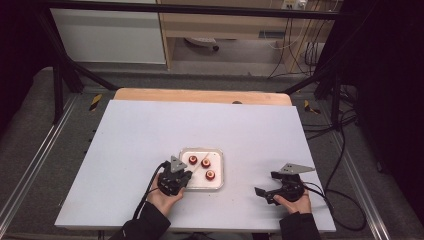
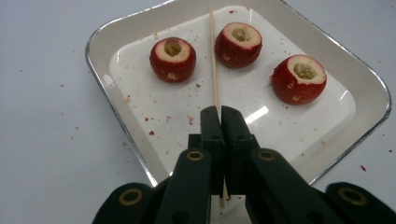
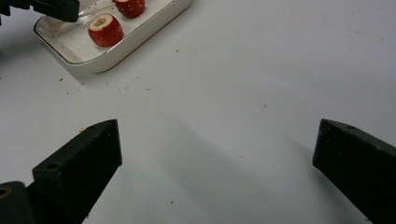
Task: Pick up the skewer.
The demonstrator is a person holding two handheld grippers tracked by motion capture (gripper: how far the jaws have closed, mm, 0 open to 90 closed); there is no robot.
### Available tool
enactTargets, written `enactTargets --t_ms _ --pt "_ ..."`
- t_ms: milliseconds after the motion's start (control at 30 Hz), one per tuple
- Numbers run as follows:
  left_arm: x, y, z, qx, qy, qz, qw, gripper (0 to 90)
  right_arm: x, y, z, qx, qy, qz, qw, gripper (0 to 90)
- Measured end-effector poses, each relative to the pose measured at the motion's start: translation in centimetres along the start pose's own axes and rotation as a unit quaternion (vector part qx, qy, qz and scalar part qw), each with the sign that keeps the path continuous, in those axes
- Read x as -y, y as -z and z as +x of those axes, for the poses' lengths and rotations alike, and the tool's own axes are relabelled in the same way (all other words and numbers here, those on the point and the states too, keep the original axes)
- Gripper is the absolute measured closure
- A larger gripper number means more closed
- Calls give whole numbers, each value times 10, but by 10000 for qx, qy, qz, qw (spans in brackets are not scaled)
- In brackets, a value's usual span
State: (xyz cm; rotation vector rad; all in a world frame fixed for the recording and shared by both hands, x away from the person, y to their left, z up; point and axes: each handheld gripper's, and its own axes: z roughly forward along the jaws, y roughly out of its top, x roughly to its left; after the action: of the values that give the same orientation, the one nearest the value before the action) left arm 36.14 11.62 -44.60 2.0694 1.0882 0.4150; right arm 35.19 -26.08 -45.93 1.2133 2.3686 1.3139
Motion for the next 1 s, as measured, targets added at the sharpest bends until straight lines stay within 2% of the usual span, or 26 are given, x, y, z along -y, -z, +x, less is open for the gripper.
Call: enactTargets --t_ms 100,500,633,867,933,1000 --pt "-1 3 3 80 52 -70 9999 883 0 0 0 6 15 6 10000 18" --pt "-3 17 13 194 -10 -290 9994 883 0 1 1 -12 -8 -20 10000 18" --pt "-4 24 17 360 -67 -421 9984 883 -1 0 2 -15 38 -12 10000 15" --pt "-5 28 17 464 -190 -454 9977 883 -3 -1 5 -11 150 12 9999 5" --pt "-5 29 17 508 -278 -390 9976 883 -4 -2 7 -49 176 12 9998 5" --pt "-5 29 17 538 -308 -377 9974 883 -5 -4 9 34 215 43 9998 5"
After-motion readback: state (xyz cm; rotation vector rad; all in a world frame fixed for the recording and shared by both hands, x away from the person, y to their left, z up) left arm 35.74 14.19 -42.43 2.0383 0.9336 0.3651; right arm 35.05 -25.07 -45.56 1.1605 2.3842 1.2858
